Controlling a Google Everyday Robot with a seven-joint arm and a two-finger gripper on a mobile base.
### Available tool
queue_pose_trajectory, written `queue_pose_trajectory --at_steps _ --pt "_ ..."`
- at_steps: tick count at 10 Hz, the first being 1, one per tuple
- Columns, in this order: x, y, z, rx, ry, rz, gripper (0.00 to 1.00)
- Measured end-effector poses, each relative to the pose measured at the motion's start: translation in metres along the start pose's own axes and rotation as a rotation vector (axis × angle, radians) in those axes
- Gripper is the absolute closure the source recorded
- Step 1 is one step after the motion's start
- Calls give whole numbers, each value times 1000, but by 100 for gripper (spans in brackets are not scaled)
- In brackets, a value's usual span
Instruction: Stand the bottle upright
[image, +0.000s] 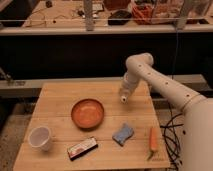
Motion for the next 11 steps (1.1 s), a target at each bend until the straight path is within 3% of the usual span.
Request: queue_pose_trajectory --at_steps 2,3,5,6,7,8,9,10,11 --pt "-4 -6 -43 109 -106 41 98" --pt "-4 -6 -71 164 -131 66 98" --pt "-1 0 -95 201 -136 86 98" --pt "0 1 -94 196 -127 84 98" --pt "-5 -7 -31 82 -97 30 98" --pt "-3 -4 -43 131 -112 99 98" --pt "-13 3 -31 138 -193 178 98" --pt "-12 -5 -40 190 -233 259 98" --pt "-20 -7 -35 228 -315 348 98"
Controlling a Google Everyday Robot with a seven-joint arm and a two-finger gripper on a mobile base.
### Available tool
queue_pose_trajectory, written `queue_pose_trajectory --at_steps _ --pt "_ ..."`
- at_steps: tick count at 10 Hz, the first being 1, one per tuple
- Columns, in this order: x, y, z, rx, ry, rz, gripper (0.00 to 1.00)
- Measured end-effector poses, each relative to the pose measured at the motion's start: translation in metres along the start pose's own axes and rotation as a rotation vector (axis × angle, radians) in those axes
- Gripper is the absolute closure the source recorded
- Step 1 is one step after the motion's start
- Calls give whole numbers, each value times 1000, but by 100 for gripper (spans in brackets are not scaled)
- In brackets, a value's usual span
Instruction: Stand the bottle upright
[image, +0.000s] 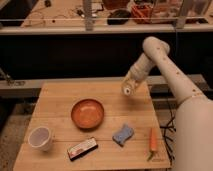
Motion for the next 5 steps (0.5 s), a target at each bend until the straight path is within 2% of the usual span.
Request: queue_pose_trajectory --at_steps 1,3,5 --pt "-2 4 -1 41 -55 81 98" --pt "-6 5 -3 155 -176 259 98" --pt "-12 11 -8 231 -273 420 98"
